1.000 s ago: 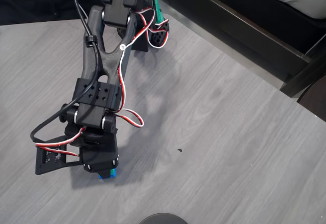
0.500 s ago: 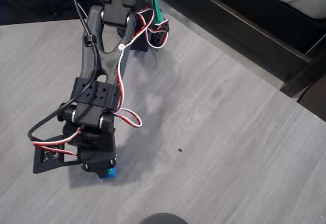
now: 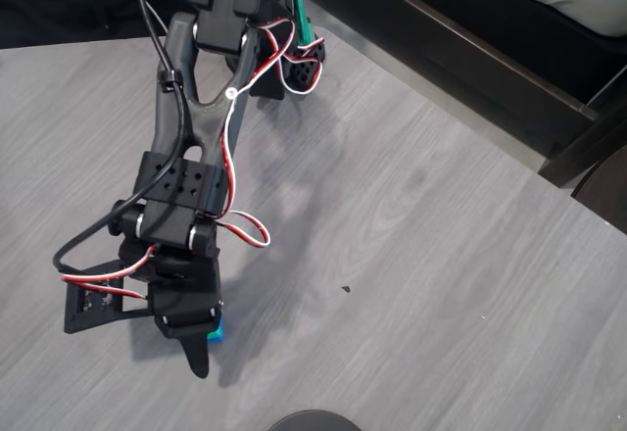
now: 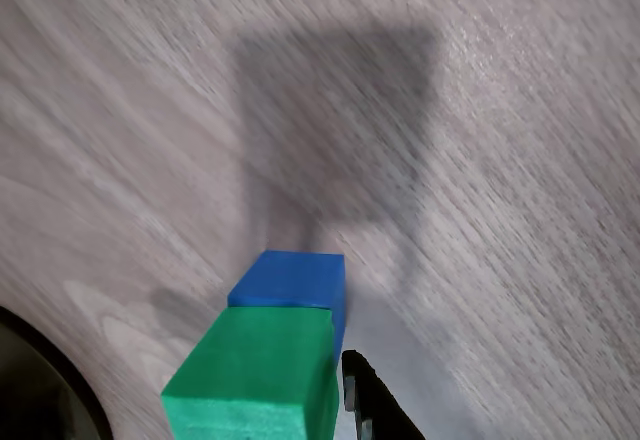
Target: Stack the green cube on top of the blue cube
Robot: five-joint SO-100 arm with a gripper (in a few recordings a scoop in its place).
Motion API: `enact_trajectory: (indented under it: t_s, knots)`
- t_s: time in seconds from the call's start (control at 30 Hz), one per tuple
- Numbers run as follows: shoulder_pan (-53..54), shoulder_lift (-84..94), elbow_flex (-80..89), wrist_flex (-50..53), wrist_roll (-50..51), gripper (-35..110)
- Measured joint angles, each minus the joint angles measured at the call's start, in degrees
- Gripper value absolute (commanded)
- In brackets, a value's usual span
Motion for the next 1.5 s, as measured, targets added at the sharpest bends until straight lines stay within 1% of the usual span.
enact_trajectory:
  t_s: [0.23, 0.47, 0.6, 0.7, 0.77, 0.8, 0.9, 0.97, 1.03, 1.07, 1.1, 1.17, 1.4, 1.5]
  knots:
    - [0.0, 3.25, 0.0, 3.96, -0.35, 42]
    - [0.0, 13.89, -0.09, 9.76, -0.26, 42]
    - [-0.79, 23.82, 0.62, 17.14, 1.67, 42]
    - [-1.76, 28.04, 1.67, 17.58, 2.99, 41]
    - [-5.27, 34.72, 9.23, 11.69, 4.39, 42]
    - [-8.09, 41.4, 15.82, 8.26, 4.31, 42]
    - [-12.3, 68.12, 40.96, 6.15, 5.27, 39]
    - [-12.83, 87.28, 56.69, 6.5, 5.89, 26]
    - [-13.54, 104.85, 67.59, 7.21, 6.15, 8]
    - [-13.01, 110.92, 71.72, 8.09, 6.94, 0]
    - [-13.36, 114.96, 74.44, 8.61, 6.94, 0]
    - [-14.5, 119.0, 78.05, 9.58, 7.29, 0]
    - [-18.19, 123.57, 86.57, 9.93, 10.9, 0]
    - [-18.11, 123.66, 88.68, 9.93, 11.6, 0]
